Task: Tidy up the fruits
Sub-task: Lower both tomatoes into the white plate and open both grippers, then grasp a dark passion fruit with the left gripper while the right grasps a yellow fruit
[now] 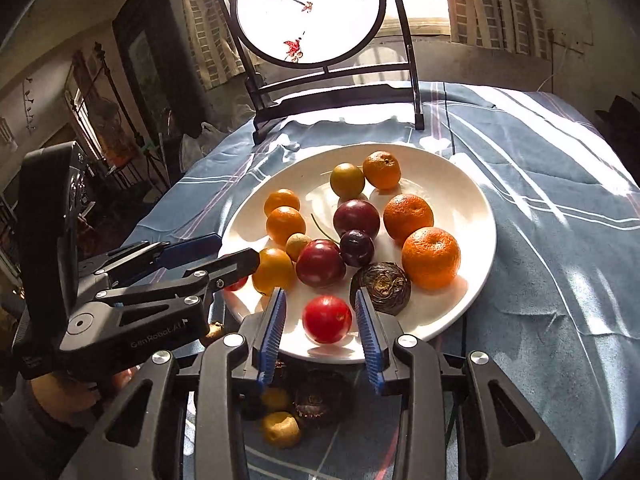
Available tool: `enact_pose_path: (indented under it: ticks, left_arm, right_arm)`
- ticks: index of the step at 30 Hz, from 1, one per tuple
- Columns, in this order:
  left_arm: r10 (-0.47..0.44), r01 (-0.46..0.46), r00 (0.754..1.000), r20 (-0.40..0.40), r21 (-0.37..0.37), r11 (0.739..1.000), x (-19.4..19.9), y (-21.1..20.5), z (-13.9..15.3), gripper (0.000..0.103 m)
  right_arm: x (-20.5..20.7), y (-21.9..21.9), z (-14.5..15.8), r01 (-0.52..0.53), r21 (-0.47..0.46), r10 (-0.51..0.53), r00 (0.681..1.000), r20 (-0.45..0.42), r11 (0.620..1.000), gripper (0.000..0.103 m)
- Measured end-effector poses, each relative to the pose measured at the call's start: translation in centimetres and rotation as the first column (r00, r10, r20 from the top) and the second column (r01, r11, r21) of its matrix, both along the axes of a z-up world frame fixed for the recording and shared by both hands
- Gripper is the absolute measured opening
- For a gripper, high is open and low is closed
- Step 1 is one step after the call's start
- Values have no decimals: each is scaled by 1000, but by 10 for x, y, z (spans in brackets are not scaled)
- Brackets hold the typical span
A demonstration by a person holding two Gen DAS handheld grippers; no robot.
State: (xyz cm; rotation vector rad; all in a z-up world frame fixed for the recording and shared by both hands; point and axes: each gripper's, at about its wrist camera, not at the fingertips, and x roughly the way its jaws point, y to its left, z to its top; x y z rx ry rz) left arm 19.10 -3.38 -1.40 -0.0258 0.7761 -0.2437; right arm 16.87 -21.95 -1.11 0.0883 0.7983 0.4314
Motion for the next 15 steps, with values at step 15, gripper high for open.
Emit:
enact_pose_path:
  ticks: [15]
  left_arm:
    - [-205,207,978,-30,164,965,-109,-7,-26,64]
  right_arm:
    - [-94,-58,-26,92,69,-90,996,-24,993,38]
